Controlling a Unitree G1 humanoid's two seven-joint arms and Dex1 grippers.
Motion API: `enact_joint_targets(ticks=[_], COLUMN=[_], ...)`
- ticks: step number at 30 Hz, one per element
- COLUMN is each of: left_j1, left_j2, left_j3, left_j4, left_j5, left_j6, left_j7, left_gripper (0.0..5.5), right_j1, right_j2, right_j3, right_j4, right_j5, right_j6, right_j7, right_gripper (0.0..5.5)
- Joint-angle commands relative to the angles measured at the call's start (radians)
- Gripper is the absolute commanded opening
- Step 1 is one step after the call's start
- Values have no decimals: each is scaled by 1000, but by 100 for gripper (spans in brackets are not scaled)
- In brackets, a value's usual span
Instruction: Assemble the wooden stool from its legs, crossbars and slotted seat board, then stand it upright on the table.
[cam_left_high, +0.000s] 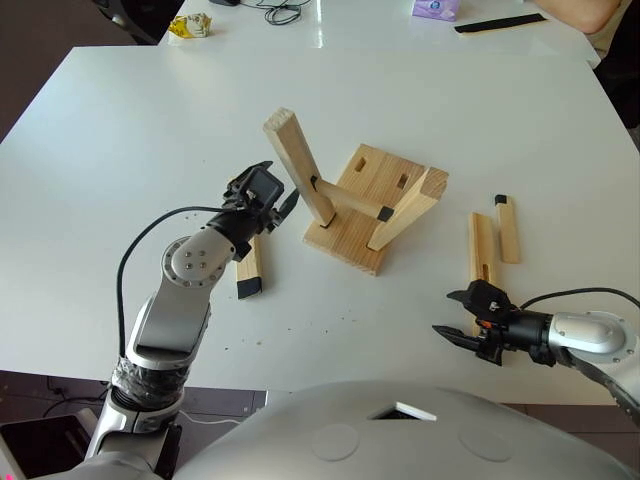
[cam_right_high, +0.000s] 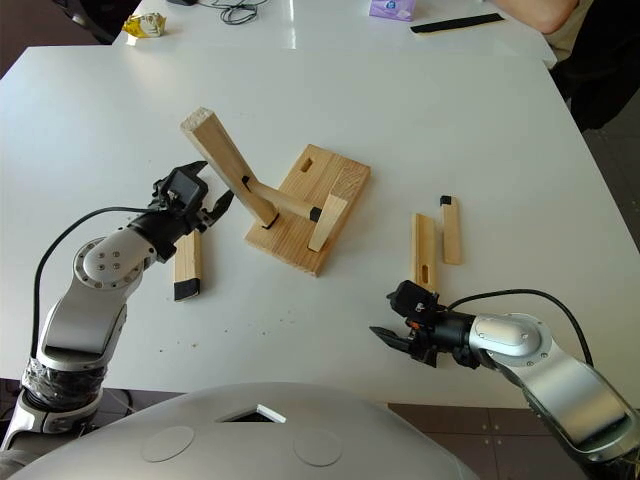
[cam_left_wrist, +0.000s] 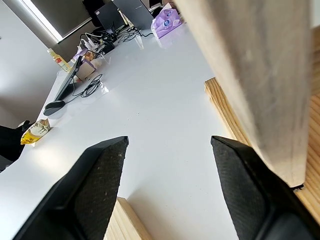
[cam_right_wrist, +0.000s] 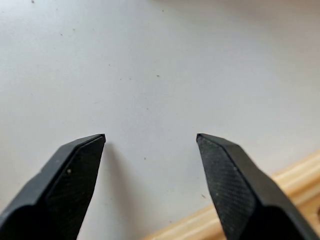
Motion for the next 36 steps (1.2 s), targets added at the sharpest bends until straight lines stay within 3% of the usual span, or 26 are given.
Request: enact_joint_targets(ticks=[1,13,18,23,28,32,36], left_j1=[9,11,-3,-23,6,23,-46], left_j2=[-1,2,32,144,289,318,257], left_j3=[5,11,45,105,79,46,19], left_j4=[-6,-4,31,129,192,111,23], left_j5=[6,5,-7,-68,-131,-270,-428], left_j6=[10,8,0,-39,-132,2,234], left_j7=[6,4,-20,-157,-389,-521,-509], left_gripper=[308,308,308,308,308,308,308], right_j1=[18,4,-96,-272,-388,-490,-679], right_j2=[-23,-19,80,229,260,242,307], right_j3=[-20,-69,-92,-170,-202,-128,-60], right_j4=[75,151,79,9,62,221,503], right_j5=[-55,-105,-6,151,135,4,-126], right_j6=[-33,-95,-23,127,149,54,-100], right_j7=[29,73,37,-63,-129,-136,-157], right_gripper=[340,340,340,340,340,340,340])
